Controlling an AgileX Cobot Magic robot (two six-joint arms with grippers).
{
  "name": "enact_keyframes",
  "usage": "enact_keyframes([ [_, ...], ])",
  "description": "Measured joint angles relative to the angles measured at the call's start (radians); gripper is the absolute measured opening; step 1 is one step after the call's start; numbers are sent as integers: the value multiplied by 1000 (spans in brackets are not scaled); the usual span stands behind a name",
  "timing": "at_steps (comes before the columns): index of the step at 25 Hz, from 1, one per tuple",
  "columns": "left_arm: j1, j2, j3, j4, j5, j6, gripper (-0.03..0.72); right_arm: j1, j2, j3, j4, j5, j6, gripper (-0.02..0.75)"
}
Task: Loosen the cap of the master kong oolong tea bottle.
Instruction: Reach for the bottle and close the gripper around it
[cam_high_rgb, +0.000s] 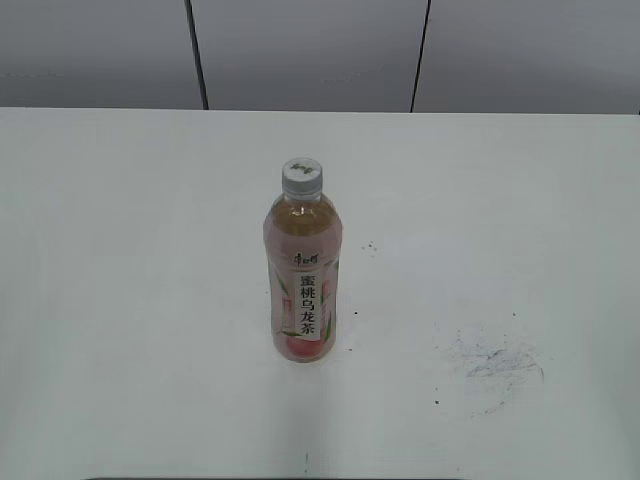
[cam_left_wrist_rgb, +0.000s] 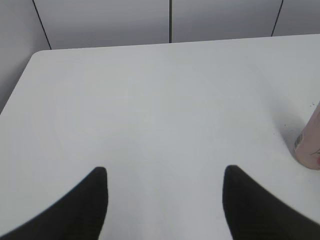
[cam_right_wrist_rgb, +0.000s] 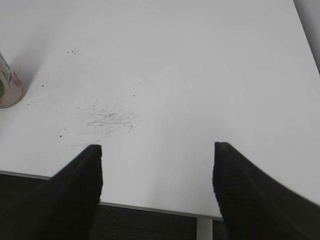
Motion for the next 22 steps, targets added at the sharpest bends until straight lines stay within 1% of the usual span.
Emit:
enact_keyframes([
  [22, 0, 0, 0, 0, 0, 0, 438, 0, 0, 0, 0, 0, 0, 522],
])
